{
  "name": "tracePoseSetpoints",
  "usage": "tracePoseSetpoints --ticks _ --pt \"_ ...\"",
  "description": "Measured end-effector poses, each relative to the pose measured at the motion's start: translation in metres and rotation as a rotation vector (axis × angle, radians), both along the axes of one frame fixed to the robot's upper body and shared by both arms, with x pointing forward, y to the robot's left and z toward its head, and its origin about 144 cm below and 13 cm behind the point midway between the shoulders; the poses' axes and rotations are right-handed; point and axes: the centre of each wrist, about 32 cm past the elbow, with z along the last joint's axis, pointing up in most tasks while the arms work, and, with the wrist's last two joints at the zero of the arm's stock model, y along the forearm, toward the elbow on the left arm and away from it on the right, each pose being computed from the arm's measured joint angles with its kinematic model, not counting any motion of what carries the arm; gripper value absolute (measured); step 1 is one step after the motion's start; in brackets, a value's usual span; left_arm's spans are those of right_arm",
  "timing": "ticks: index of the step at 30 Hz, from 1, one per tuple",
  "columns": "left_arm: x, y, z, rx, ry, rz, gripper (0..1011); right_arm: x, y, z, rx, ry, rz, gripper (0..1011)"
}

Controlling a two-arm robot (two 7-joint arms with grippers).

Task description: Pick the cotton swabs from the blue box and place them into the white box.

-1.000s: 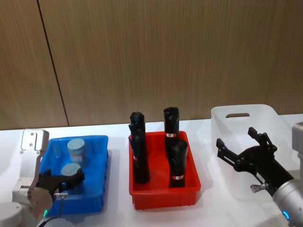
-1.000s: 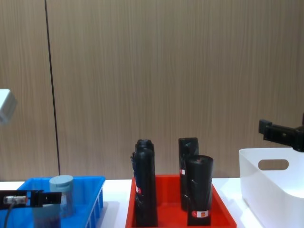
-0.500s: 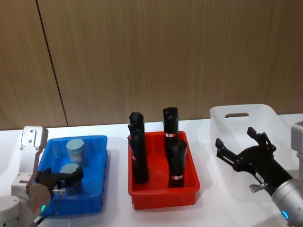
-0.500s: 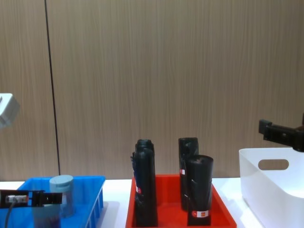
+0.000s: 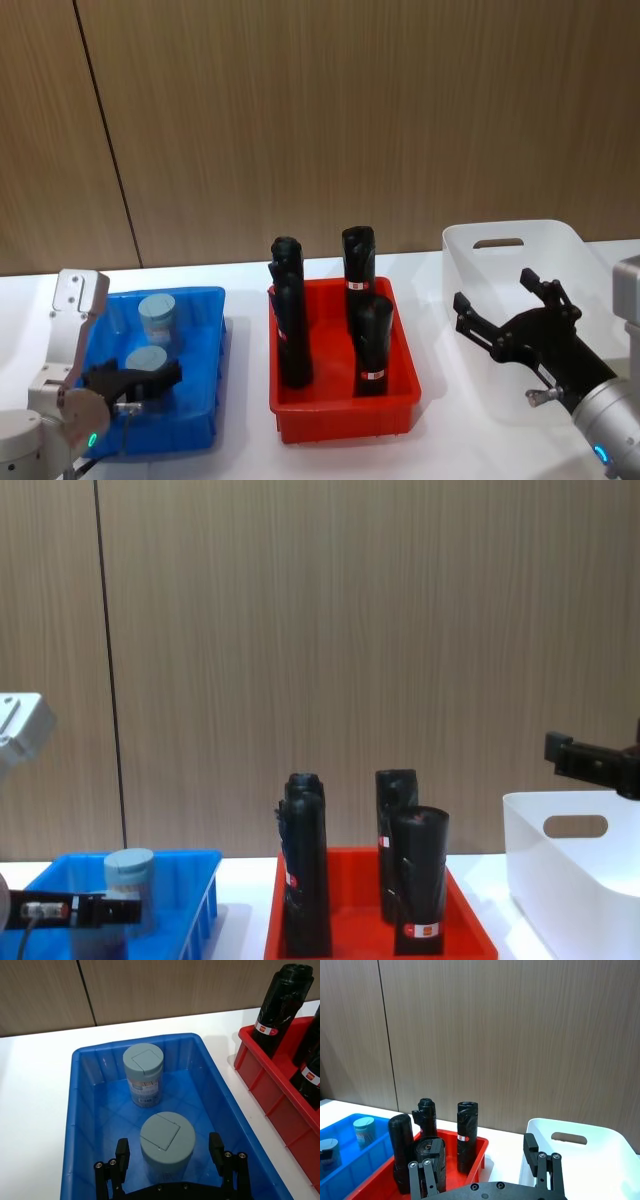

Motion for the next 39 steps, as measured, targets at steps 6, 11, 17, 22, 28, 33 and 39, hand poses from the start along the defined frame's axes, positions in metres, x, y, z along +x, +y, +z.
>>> tracePoseSetpoints --ticks 6,11,17,22,28,33,39 --pt "0.002 0.001 -0.003 0.001 0.009 -0.017 1004 0.0 0.0 0.0 0.0 0.0 0.0 1001" --pt "0.004 0.001 -0.004 0.007 0.018 -0.031 953 0.0 0.0 0.0 0.0 0.0 0.0 1002" --pt "0.005 0.001 -0.005 0.016 0.023 -0.044 814 0.0 0.0 0.0 0.0 0.0 0.0 1002" --pt "0.006 0.001 -0.005 0.024 0.021 -0.053 664 0.0 0.0 0.0 0.0 0.0 0.0 1002" --pt "0.006 -0.001 -0.004 0.038 0.009 -0.06 652 0.0 0.0 0.0 0.0 0.0 0.0 1002" --pt "0.004 -0.003 0.001 0.052 -0.02 -0.072 652 0.0 0.0 0.0 0.0 0.0 0.0 1001" --pt "0.002 -0.005 0.009 0.072 -0.067 -0.096 652 0.0 0.0 0.0 0.0 0.0 0.0 1001"
